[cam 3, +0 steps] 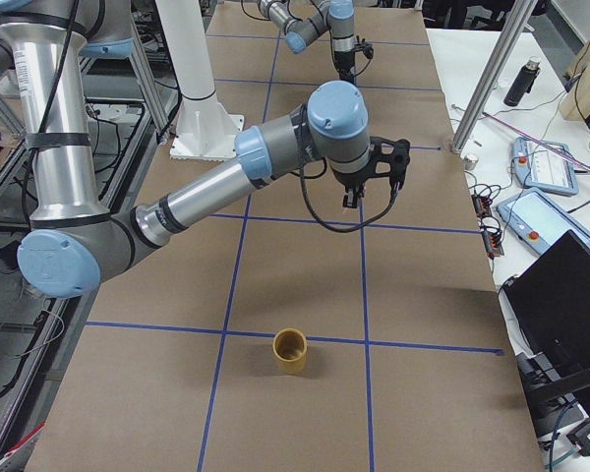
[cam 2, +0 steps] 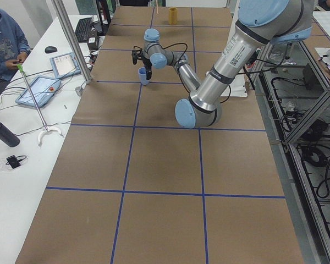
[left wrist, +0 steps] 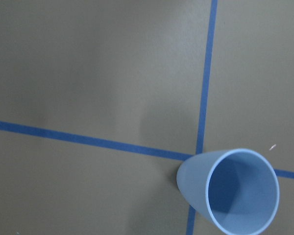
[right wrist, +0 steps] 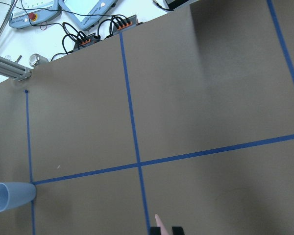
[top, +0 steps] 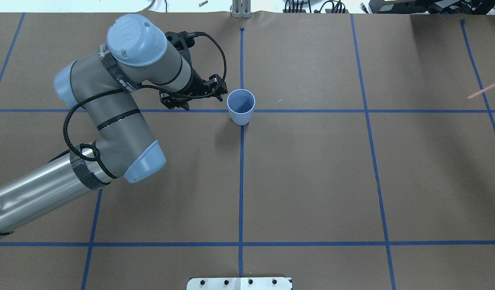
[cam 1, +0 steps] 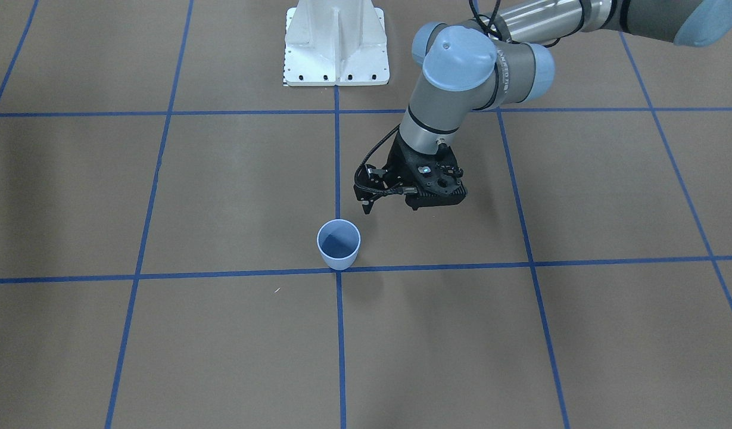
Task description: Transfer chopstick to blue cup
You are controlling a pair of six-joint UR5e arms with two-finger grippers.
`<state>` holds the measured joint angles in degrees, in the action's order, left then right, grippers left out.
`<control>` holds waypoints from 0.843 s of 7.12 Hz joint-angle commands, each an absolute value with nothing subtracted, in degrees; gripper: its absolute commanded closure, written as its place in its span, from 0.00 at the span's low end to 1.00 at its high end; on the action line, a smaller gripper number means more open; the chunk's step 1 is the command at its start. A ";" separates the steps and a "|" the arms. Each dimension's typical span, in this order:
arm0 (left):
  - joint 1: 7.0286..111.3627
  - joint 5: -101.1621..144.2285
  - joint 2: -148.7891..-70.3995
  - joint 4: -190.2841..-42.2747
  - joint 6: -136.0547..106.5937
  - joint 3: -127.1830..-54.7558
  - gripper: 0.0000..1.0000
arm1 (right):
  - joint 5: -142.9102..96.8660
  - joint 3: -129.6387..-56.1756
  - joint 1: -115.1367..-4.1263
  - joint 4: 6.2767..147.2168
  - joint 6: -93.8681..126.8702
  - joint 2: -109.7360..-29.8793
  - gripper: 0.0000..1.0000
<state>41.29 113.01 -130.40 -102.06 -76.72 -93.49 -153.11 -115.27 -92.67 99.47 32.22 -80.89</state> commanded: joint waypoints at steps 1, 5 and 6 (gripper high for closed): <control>46.55 117.83 -122.82 -101.87 -69.39 -99.81 0.03 | -150.93 -115.49 -80.04 99.14 55.09 -69.22 1.00; 56.67 125.05 -102.42 -102.39 -47.95 -109.86 0.03 | -131.82 -113.48 -57.54 92.94 84.75 -55.74 1.00; 57.12 125.33 -101.70 -102.39 -47.12 -109.86 0.03 | -123.92 -108.59 -51.48 88.12 91.95 -51.55 1.00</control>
